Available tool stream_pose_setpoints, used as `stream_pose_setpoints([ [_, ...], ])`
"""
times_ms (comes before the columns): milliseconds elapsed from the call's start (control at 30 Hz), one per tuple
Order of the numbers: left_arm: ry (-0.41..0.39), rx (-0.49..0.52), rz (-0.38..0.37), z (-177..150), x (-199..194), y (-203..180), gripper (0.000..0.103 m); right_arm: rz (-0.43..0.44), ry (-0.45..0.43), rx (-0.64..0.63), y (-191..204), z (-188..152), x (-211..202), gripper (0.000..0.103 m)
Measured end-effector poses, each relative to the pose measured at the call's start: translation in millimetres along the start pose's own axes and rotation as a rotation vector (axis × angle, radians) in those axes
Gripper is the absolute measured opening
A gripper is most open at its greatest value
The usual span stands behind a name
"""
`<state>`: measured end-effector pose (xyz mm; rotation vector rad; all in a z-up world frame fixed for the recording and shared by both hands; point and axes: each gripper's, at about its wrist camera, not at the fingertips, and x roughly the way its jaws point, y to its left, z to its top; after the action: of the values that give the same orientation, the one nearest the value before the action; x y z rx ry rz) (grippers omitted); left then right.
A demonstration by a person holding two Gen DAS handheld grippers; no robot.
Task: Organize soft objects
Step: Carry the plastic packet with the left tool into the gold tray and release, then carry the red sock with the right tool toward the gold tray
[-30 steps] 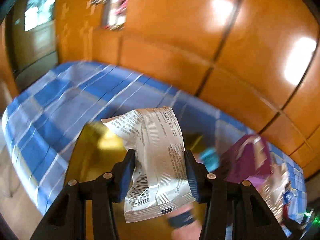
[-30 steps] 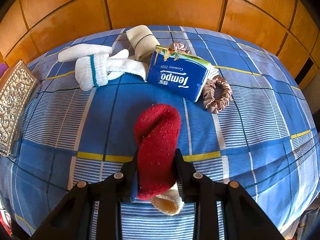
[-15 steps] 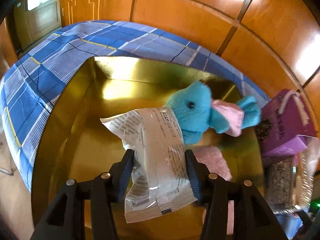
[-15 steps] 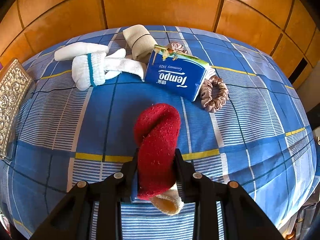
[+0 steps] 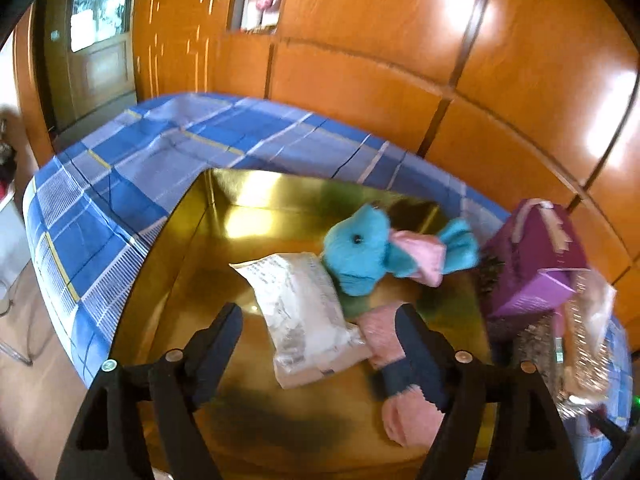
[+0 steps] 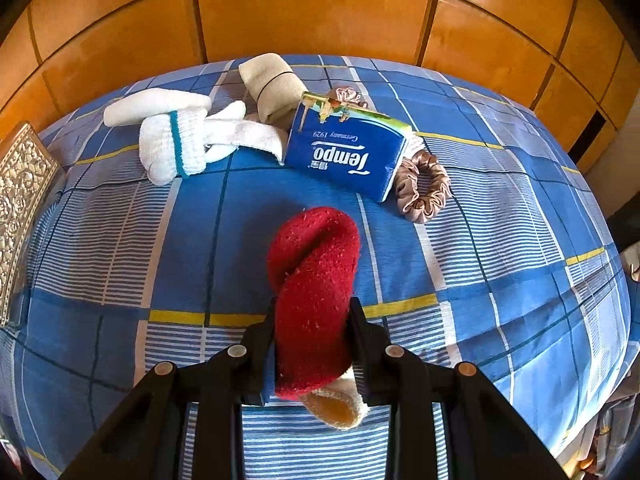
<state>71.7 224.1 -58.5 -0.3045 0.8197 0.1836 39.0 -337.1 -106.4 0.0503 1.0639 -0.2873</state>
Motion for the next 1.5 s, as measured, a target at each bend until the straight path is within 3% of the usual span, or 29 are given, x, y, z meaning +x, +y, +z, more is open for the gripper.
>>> stream_pose_setpoints([
  [333, -0.061, 0.095, -0.026, -25, -45, -20, 0.080, -0.002, -0.010, 0.041, 0, 0, -2, 0.029],
  [567, -0.040, 0.126, -0.061, -35, -48, -35, 0.081, 0.003, -0.006, 0.046, 5, -2, -5, 0.028],
  [767, -0.026, 0.162, -0.084, -44, -48, -48, 0.082, 0.048, 0.009, 0.073, 8, -2, -9, 0.026],
  [900, -0.020, 0.179, -0.094, -48, -48, -53, 0.082, 0.128, 0.012, 0.102, 14, 4, -14, 0.024],
  [1200, 0.001, 0.213, -0.105, -54, -45, -58, 0.082, 0.191, -0.048, 0.029, 52, 35, -37, 0.023],
  [1500, 0.002, 0.187, -0.090, -52, -42, -45, 0.082, 0.287, -0.141, -0.064, 116, 110, -74, 0.023],
])
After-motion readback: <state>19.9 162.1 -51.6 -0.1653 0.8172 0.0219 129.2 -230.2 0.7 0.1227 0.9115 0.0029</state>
